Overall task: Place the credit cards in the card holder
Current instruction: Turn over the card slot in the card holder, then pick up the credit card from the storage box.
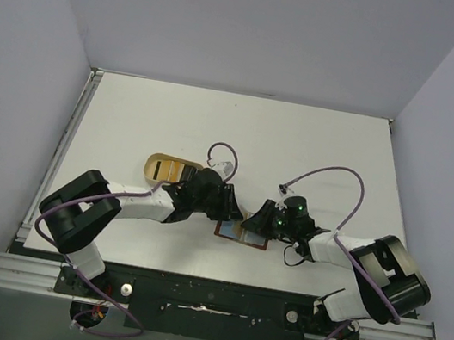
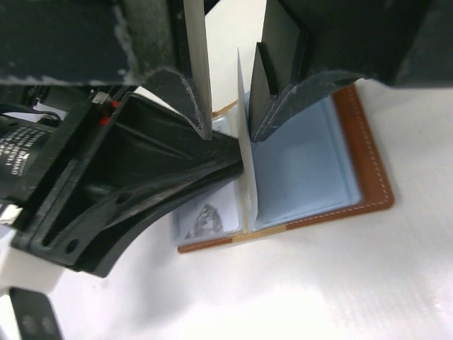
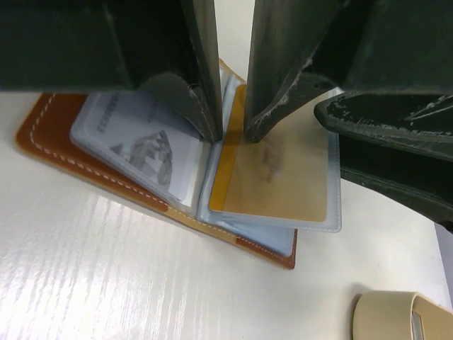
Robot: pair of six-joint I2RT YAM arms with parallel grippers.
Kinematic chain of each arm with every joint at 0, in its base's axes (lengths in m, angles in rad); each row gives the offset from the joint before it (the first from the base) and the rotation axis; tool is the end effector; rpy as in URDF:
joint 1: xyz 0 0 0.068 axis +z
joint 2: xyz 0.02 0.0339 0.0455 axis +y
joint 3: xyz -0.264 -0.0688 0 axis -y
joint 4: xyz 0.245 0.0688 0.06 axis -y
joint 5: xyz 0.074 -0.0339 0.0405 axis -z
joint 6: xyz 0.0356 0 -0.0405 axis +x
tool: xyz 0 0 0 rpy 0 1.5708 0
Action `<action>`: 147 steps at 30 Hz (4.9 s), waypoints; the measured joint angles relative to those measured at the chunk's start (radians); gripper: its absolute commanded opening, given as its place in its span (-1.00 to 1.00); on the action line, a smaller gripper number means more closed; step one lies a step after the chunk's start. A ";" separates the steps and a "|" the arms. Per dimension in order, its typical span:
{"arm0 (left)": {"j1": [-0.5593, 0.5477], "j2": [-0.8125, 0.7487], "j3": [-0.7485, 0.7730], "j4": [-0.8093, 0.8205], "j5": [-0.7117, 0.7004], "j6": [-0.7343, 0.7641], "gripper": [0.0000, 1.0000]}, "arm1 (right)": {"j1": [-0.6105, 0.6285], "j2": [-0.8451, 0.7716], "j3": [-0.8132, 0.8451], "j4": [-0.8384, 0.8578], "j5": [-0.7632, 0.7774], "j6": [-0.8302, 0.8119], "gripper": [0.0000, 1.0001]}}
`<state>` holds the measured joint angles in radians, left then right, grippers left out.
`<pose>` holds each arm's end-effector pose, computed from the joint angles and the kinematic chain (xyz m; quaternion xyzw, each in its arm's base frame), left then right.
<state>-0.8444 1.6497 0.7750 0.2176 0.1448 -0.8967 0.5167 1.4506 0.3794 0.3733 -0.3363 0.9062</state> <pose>0.2156 -0.2504 0.1604 0.0085 0.8956 -0.3783 0.2339 0.2036 0.1292 0.1201 0.1035 0.8903 0.3870 0.2166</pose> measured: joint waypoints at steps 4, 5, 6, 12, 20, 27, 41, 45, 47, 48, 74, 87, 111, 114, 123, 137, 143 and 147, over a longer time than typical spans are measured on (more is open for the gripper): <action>-0.009 0.000 0.000 0.037 0.026 -0.012 -0.48 | 0.006 -0.008 -0.007 -0.002 -0.017 0.003 -0.55; -0.010 0.000 0.000 0.045 0.030 -0.014 -0.48 | 0.007 -0.010 -0.009 -0.002 -0.019 0.004 -0.55; -0.010 0.000 0.000 0.051 0.035 -0.016 -0.48 | 0.008 -0.015 -0.011 -0.003 -0.020 0.006 -0.54; -0.017 0.000 0.000 0.094 0.059 -0.025 -0.48 | 0.009 -0.124 -0.025 -0.096 0.021 0.000 -0.37; -0.039 0.031 0.014 0.113 0.080 -0.027 -0.48 | 0.009 -0.372 -0.024 -0.326 0.185 -0.029 -0.11; -0.072 0.074 0.068 0.103 0.095 -0.016 -0.47 | 0.009 -0.634 -0.024 -0.539 0.345 -0.005 0.13; 0.101 -0.050 0.278 -0.400 -0.104 0.273 -0.36 | 0.009 -0.714 0.014 -0.663 0.430 -0.005 0.25; 0.246 -0.095 0.319 -0.535 -0.179 0.380 -0.29 | 0.009 -0.709 0.018 -0.653 0.422 -0.020 0.25; 0.305 -0.096 0.329 -0.573 -0.205 0.410 -0.25 | 0.009 -0.695 0.019 -0.645 0.415 -0.028 0.26; 0.325 -0.095 0.335 -0.604 -0.224 0.428 -0.21 | 0.009 -0.686 0.019 -0.641 0.412 -0.032 0.26; 0.963 -0.098 0.256 -0.573 -0.061 0.394 -0.28 | 0.203 -0.014 0.585 -0.546 0.389 -0.038 0.44; 0.968 -0.008 0.166 -0.542 0.146 0.354 -0.33 | 0.336 0.454 1.066 -0.625 0.449 -0.087 0.48; 0.971 -0.082 0.069 -0.472 0.272 0.276 -0.37 | 0.375 0.713 1.340 -0.869 0.636 -0.110 0.64; 0.972 -0.050 0.090 -0.461 0.271 0.279 -0.37 | 0.386 0.734 1.359 -0.873 0.667 -0.114 0.66; 0.972 0.022 0.113 -0.452 0.290 0.306 -0.37 | 0.410 0.773 1.376 -0.871 0.683 -0.109 0.72; 0.960 0.063 0.113 -0.445 0.360 0.319 -0.38 | 0.365 0.743 1.260 -0.623 0.503 -0.061 0.65; 0.958 0.071 0.114 -0.444 0.360 0.325 -0.38 | 0.342 0.743 1.225 -0.520 0.399 -0.034 0.62; 0.958 0.071 0.114 -0.443 0.361 0.325 -0.38 | 0.340 0.743 1.211 -0.475 0.353 -0.029 0.59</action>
<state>0.1139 1.7210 0.8886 -0.2249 0.5060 -0.5713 0.8570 2.1937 1.5906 -0.1017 0.0170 0.8768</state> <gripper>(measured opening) 0.313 0.805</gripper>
